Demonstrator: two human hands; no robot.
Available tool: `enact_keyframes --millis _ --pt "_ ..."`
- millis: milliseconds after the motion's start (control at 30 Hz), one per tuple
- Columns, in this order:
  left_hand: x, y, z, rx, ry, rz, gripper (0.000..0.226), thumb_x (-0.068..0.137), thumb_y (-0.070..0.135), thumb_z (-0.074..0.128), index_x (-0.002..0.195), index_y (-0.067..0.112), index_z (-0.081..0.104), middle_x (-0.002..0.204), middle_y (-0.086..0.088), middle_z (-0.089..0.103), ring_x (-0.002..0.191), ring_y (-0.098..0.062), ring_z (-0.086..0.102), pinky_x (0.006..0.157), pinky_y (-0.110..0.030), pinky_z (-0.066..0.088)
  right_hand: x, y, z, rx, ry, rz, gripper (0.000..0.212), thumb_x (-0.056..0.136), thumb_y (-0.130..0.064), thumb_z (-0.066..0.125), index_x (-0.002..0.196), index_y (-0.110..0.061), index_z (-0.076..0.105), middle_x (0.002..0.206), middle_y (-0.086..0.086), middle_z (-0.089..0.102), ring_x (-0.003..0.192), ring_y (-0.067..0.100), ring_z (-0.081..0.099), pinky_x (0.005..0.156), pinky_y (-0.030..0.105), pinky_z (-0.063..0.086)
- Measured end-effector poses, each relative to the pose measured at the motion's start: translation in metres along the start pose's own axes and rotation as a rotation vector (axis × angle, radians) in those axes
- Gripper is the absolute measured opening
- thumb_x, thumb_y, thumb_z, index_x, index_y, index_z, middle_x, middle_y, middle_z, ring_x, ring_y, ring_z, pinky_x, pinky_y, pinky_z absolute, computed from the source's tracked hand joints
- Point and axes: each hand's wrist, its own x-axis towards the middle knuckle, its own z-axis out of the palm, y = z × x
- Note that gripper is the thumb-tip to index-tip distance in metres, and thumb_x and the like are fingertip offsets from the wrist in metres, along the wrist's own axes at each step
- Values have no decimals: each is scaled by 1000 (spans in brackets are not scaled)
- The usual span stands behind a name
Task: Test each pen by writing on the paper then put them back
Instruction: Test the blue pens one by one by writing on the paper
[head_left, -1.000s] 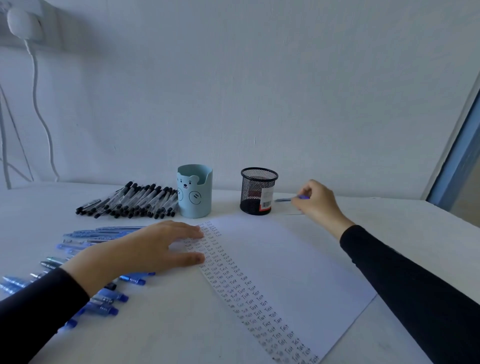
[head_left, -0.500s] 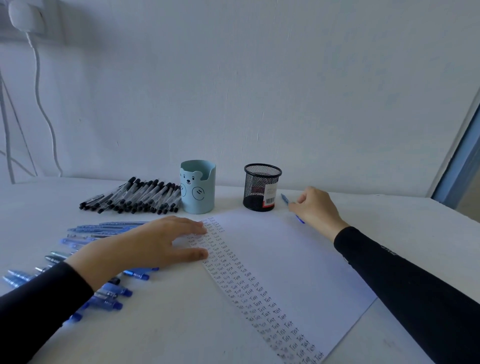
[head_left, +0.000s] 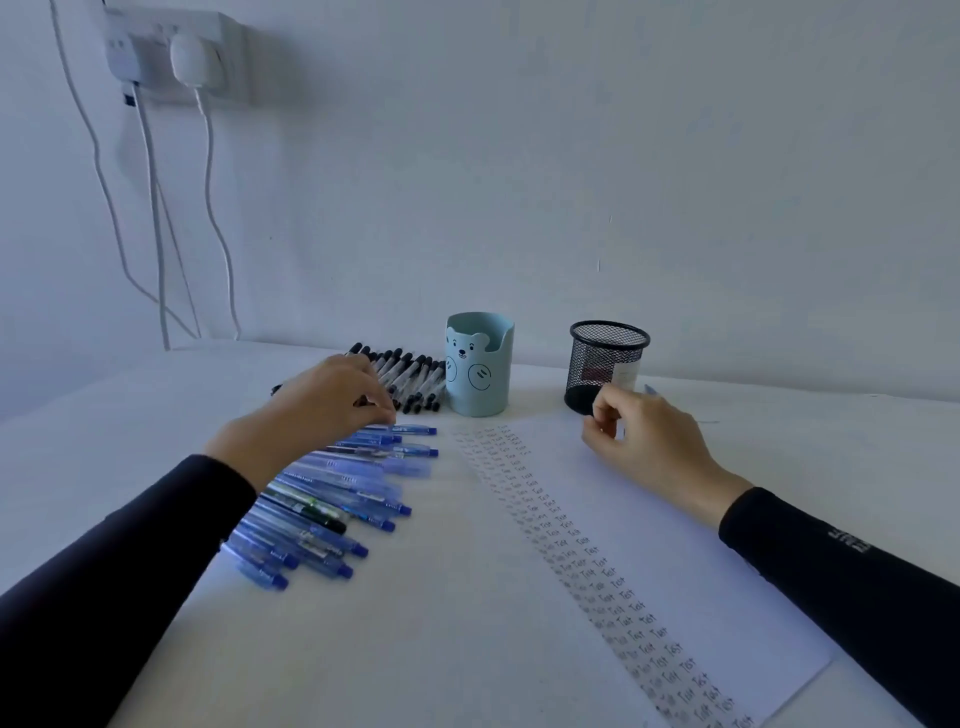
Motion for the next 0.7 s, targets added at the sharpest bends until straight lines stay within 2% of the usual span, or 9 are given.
enact_keyframes --millis 100,200,267,367,467,500,600,700 --pt "2 -2 7 7 -17 20 12 81 40 73 90 32 77 87 20 49 82 2 47 66 -15 35 1 0 -1 7 21 4 22 84 -26 63 72 -25 44 68 -8 61 53 7 44 97 37 44" --pt "3 -2 10 56 -6 49 14 84 38 71 92 28 77 87 23 45 85 -2 43 63 -9 28 1 -2 -2 1 35 -6 23 85 -27 63 72 -24 44 69 -9 61 55 6 45 84 33 46" --pt "5 0 10 92 0 54 15 86 37 69 93 26 77 89 22 45 91 -4 42 64 -15 28 1 -3 -4 5 27 -1 21 85 -28 62 73 -23 45 71 -10 60 60 8 47 68 30 41" --pt "6 10 11 78 113 48 17 90 33 65 92 21 77 96 15 50 95 -7 42 73 -25 35 3 0 -4 10 9 24 21 86 -30 62 74 -23 46 73 -11 60 62 6 49 57 25 32" --pt "2 42 20 31 271 169 17 89 33 66 88 19 77 98 11 57 94 -12 48 69 -34 46 4 1 -4 47 -3 76 21 86 -34 63 76 -23 48 75 -12 62 63 3 52 57 23 32" --pt "0 56 26 20 278 227 16 88 34 68 87 20 77 98 11 59 93 -13 50 65 -32 46 6 0 -3 81 -15 94 19 87 -35 63 77 -24 50 76 -12 62 63 2 53 58 24 35" --pt "-3 86 44 1 197 324 20 89 39 65 93 23 77 103 12 59 96 -11 52 67 -28 42 9 -1 -2 254 -107 113 10 88 -34 65 82 -31 58 77 -14 62 61 -1 52 60 21 40" --pt "1 77 46 -87 171 292 24 92 34 62 107 21 74 114 8 60 99 -9 53 78 -36 52 8 -7 -2 379 -233 18 9 92 -32 64 91 -36 72 84 -17 65 62 -4 49 63 18 38"
